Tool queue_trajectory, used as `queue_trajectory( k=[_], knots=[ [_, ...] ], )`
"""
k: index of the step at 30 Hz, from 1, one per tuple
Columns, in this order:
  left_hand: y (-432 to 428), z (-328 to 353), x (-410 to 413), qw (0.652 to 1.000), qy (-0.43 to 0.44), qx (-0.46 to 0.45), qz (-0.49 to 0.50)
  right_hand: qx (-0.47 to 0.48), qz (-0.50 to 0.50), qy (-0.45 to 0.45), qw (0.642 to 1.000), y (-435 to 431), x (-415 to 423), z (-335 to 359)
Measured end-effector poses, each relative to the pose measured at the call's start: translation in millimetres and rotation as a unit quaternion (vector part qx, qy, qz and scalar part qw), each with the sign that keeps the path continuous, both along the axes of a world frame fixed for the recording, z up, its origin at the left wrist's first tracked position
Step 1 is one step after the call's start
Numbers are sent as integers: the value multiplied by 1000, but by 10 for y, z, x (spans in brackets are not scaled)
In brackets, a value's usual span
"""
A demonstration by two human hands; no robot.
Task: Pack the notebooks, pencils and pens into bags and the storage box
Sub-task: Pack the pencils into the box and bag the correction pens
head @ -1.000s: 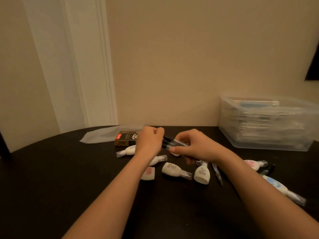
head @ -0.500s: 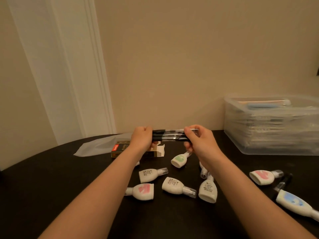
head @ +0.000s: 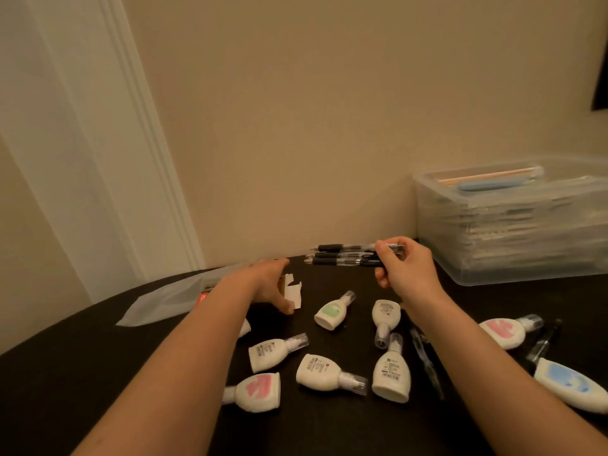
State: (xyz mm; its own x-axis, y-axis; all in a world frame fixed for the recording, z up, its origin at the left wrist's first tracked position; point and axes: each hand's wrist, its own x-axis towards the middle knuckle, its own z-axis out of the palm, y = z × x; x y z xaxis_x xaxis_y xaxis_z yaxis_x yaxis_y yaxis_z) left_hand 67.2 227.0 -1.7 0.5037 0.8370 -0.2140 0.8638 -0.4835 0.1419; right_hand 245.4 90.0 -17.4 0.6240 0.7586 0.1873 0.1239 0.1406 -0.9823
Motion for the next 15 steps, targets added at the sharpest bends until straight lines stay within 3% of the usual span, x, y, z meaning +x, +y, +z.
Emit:
queue_trajectory(
  k=[3, 6, 10, 15],
  knots=[
    [87, -26, 10, 999, 38, -11, 18, -1, 3, 3, 1000, -3, 8, -5],
    [80, -31, 3, 1000, 9, -5, 11, -3, 5, 5, 1000, 5, -1, -3],
    [16, 87, -48, 987, -94, 129, -34, 34, -9, 43, 998, -6, -12, 55],
    [-195, 337, -128, 920, -291, 262, -35, 131, 12, 168, 977, -90, -22, 210]
  ],
)
